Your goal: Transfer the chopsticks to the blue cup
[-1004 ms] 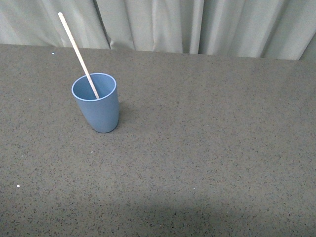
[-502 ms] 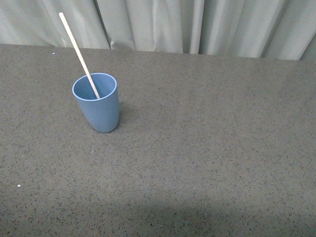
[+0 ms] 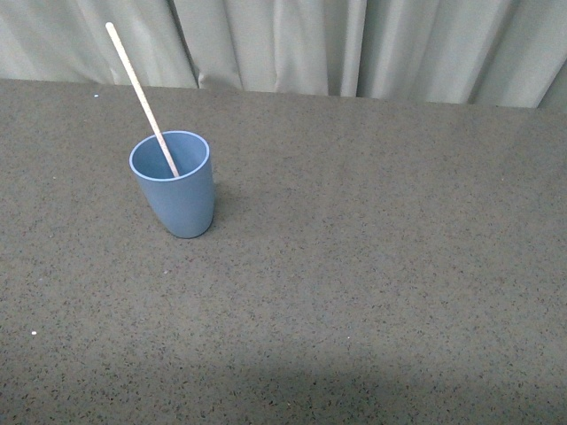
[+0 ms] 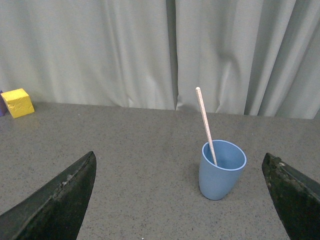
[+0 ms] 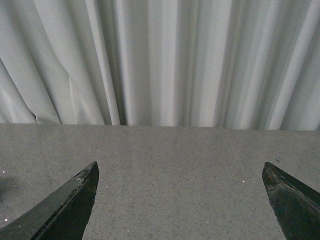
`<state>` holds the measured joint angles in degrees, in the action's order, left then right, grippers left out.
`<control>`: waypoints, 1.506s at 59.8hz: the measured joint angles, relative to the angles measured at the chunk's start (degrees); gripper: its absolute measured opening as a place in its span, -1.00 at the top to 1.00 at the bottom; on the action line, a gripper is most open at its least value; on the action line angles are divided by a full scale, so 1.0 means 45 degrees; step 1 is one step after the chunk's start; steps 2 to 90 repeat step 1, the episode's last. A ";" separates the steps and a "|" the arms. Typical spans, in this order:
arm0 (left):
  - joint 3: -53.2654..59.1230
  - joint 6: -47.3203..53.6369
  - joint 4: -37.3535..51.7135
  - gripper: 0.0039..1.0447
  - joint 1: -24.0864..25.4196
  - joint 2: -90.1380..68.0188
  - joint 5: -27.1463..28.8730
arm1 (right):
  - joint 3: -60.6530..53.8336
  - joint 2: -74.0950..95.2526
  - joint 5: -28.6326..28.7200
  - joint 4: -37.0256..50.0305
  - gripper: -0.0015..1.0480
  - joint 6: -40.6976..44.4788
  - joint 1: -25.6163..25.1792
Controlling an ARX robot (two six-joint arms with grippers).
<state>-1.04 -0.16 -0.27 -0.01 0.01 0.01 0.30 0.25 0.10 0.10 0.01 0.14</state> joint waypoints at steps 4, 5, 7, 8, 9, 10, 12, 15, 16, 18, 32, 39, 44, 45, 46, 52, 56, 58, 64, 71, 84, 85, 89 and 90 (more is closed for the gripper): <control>0.0000 0.0000 0.0000 -0.88 0.0000 0.0000 0.0000 | 0.0000 0.0000 0.0000 0.0000 -0.82 0.0000 0.0000; 0.0000 0.0000 0.0000 -0.88 0.0000 0.0000 0.0000 | 0.0000 0.0000 0.0000 0.0000 -0.82 0.0000 0.0000; 0.0000 0.0000 0.0000 -0.88 0.0000 0.0000 0.0000 | 0.0000 0.0000 0.0000 0.0000 -0.82 0.0000 0.0000; 0.0000 0.0000 0.0000 -0.88 0.0000 0.0000 0.0000 | 0.0000 0.0000 0.0000 0.0000 -0.82 0.0000 0.0000; 0.0000 0.0000 0.0000 -0.88 0.0000 0.0000 0.0000 | 0.0000 0.0000 0.0000 0.0000 -0.82 0.0000 0.0000; 0.0000 0.0000 0.0000 -0.88 0.0000 0.0000 0.0000 | 0.0000 0.0000 0.0000 0.0000 -0.82 0.0000 0.0000; 0.0000 0.0000 0.0000 -0.88 0.0000 0.0000 0.0000 | 0.0000 0.0000 0.0000 0.0000 -0.82 0.0000 0.0000; 0.0000 0.0000 0.0000 -0.88 0.0000 0.0000 0.0000 | 0.0000 0.0000 0.0000 0.0000 -0.82 0.0000 0.0000; 0.0000 0.0000 0.0000 -0.88 0.0000 0.0000 0.0000 | 0.0000 0.0000 0.0000 0.0000 -0.82 0.0000 0.0000; 0.0000 0.0000 0.0000 -0.88 0.0000 0.0000 0.0000 | 0.0000 0.0000 0.0000 0.0000 -0.82 0.0000 0.0000; 0.0000 0.0000 0.0000 -0.88 0.0000 0.0000 0.0000 | 0.0000 0.0000 0.0000 0.0000 -0.82 0.0000 0.0000; 0.0000 0.0000 0.0000 -0.88 0.0000 0.0000 0.0000 | 0.0000 0.0000 0.0000 0.0000 -0.82 0.0000 0.0000; 0.0000 0.0000 0.0000 -0.88 0.0000 0.0000 0.0000 | 0.0000 0.0000 0.0000 0.0000 -0.82 0.0000 0.0000; 0.0000 0.0000 0.0000 -0.88 0.0000 0.0000 0.0000 | 0.0000 0.0000 0.0000 0.0000 -0.82 0.0000 0.0000; 0.0000 0.0000 0.0000 -0.88 0.0000 0.0000 0.0000 | 0.0000 0.0000 0.0000 0.0000 -0.82 0.0000 0.0000; 0.0000 0.0000 0.0000 -0.88 0.0000 0.0000 0.0000 | 0.0000 0.0000 0.0000 0.0000 -0.82 0.0000 0.0000; 0.0000 0.0000 0.0000 -0.88 0.0000 0.0000 0.0000 | 0.0000 0.0000 0.0000 0.0000 -0.82 0.0000 0.0000; 0.0000 0.0000 0.0000 -0.88 0.0000 0.0000 0.0000 | 0.0000 0.0000 0.0000 0.0000 -0.82 0.0000 0.0000; 0.0000 0.0000 0.0000 -0.88 0.0000 0.0000 0.0000 | 0.0000 0.0000 0.0000 0.0000 -0.82 0.0000 0.0000; 0.0000 0.0000 0.0000 -0.88 0.0000 0.0000 0.0000 | 0.0000 0.0000 0.0000 0.0000 -0.82 0.0000 0.0000; 0.0000 0.0000 0.0000 -0.88 0.0000 0.0000 0.0000 | 0.0000 0.0000 0.0000 0.0000 -0.82 0.0000 0.0000; 0.0000 0.0000 0.0000 -0.88 0.0000 0.0000 0.0000 | 0.0000 0.0000 0.0000 0.0000 -0.82 0.0000 0.0000; 0.0000 0.0000 0.0000 -0.88 0.0000 0.0000 0.0000 | 0.0000 0.0000 0.0000 0.0000 -0.82 0.0000 0.0000; 0.0000 0.0000 0.0000 -0.88 0.0000 0.0000 0.0000 | 0.0000 0.0000 0.0000 0.0000 -0.82 0.0000 0.0000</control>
